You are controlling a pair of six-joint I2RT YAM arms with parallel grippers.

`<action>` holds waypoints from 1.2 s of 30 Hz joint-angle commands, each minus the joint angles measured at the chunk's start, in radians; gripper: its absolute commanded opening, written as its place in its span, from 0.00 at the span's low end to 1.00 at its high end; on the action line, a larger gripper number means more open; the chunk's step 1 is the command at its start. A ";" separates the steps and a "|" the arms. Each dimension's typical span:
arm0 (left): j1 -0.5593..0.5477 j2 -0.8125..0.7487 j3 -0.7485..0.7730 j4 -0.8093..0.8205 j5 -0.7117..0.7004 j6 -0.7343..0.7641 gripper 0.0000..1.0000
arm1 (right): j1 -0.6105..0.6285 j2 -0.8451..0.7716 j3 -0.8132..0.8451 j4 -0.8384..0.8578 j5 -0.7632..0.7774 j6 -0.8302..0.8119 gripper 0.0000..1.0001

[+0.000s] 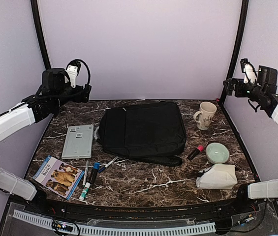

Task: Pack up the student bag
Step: Move the pen to the center of the board.

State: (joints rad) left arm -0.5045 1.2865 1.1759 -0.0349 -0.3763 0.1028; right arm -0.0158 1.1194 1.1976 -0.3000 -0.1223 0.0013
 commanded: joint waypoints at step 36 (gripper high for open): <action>-0.341 0.380 -0.117 -0.649 0.360 -0.300 0.52 | 0.009 0.041 -0.458 0.179 -0.500 -0.264 0.77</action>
State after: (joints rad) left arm -0.8330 1.6249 1.0458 -0.6415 0.0402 -0.1841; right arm -0.0132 1.1641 0.7490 -0.1623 -0.5961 -0.2390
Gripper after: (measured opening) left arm 0.529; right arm 0.774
